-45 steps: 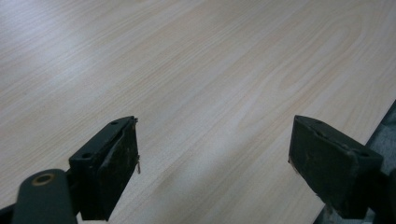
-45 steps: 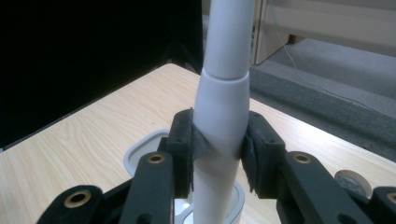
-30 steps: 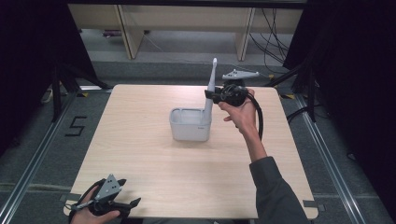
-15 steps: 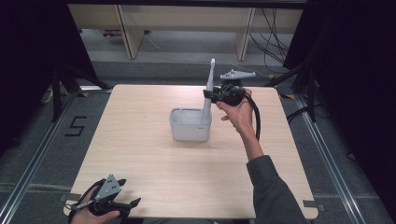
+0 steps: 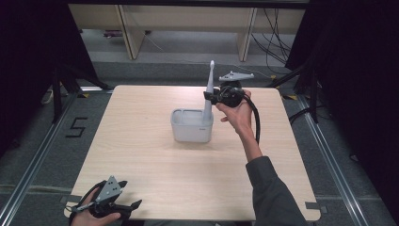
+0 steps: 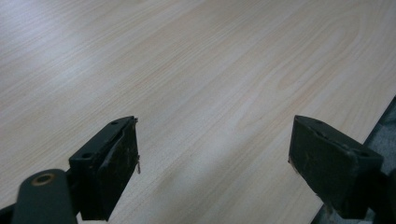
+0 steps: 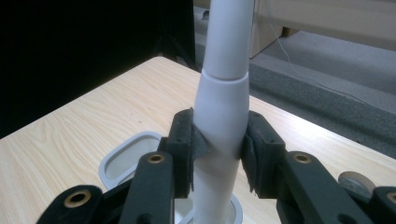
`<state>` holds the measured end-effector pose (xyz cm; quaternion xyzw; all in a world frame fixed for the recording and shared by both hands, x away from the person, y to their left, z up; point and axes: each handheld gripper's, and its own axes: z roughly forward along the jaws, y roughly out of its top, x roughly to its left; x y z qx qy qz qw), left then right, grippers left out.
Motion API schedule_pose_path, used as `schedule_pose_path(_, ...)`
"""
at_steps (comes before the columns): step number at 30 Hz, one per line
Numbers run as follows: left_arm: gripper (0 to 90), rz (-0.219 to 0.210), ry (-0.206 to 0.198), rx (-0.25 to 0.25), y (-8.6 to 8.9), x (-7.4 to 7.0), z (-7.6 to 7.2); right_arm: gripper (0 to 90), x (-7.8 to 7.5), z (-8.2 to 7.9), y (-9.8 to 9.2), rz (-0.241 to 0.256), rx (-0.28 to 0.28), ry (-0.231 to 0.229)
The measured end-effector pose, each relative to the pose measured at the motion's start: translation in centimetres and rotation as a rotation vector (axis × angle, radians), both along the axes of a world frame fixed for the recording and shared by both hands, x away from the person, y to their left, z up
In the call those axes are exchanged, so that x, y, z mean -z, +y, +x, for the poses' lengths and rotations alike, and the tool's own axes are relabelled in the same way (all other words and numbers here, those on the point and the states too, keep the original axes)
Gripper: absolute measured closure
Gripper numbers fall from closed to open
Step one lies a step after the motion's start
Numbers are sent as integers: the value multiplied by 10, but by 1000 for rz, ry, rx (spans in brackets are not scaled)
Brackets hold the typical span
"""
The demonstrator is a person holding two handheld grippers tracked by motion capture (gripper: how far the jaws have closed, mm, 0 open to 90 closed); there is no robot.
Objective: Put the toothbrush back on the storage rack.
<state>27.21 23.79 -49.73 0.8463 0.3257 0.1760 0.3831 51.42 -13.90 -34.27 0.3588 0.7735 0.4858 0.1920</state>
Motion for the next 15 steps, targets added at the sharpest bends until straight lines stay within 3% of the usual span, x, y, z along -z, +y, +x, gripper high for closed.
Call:
schedule_pose_path(1, 155, -2, 2, -2, 0, 0, 0, 671, 1, -1, 1, 15, 9, 19)
schedule_pose_path(4, 154, -4, 4, -4, 0, 0, 0, 671, 3, 0, 1, -1, 6, 1)
schedule_pose_path(5, 154, -2, 2, -3, 0, 0, 0, 670, 4, -1, 3, 12, 16, 29)
schedule_pose_path(6, 155, 0, -1, 0, 0, 0, 0, 670, 5, 0, 1, -10, 19, 7)
schedule_pose_path(9, 155, -1, 2, -1, 0, 0, 0, 670, 8, 0, 2, -1, 26, 38)
schedule_pose_path(11, 154, 0, 1, 0, 0, 0, 0, 671, 10, 2, 1, -14, 15, 17)
schedule_pose_path(15, 154, -2, 2, -1, 0, 0, 0, 671, 14, 2, 2, -1, 23, 39)
